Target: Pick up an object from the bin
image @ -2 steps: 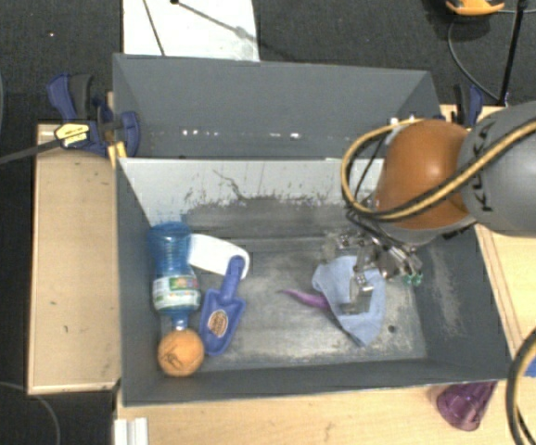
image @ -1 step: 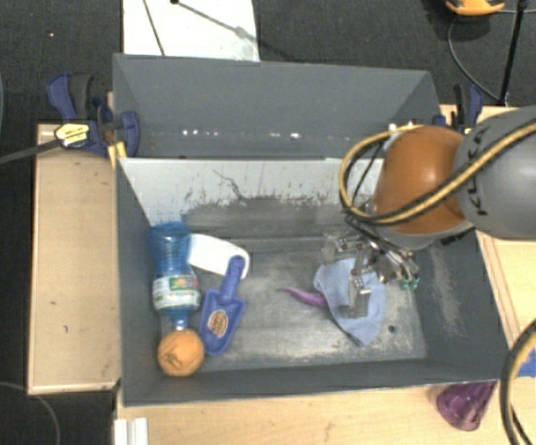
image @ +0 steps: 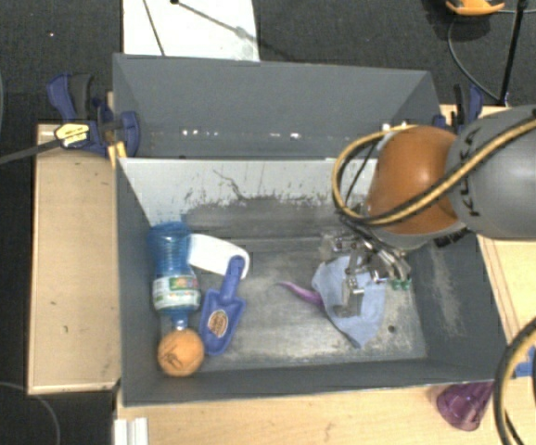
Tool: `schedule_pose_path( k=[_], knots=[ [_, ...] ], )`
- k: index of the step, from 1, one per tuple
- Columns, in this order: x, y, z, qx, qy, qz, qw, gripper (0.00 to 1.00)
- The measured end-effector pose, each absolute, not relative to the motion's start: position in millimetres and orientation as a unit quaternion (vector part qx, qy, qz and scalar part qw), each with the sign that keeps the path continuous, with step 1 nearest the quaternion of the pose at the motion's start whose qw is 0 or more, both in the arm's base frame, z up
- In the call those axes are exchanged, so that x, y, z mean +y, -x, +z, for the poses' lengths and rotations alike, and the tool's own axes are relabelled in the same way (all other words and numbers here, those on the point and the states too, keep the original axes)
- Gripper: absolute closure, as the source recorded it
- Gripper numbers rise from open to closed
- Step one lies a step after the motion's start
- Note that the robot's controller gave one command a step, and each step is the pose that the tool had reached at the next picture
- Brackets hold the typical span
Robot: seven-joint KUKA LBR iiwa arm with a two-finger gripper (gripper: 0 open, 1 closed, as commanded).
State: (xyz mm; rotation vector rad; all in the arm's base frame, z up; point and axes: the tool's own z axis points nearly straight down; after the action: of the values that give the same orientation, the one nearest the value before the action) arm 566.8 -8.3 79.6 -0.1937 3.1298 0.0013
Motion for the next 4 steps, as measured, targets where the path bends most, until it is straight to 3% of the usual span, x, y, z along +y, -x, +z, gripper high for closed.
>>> schedule_pose_path(
  k=[1, 3, 4],
  knots=[
    [-14, -562.7, 74, 0.988, 0.155, 0.002, 0.004, 1.0],
    [-15, -562.1, 74, 0.988, 0.154, 0.002, 0.005, 1.0],
    [5, -566.2, 74, 0.954, 0.3, -0.002, 0.009, 1.0]
  ],
)
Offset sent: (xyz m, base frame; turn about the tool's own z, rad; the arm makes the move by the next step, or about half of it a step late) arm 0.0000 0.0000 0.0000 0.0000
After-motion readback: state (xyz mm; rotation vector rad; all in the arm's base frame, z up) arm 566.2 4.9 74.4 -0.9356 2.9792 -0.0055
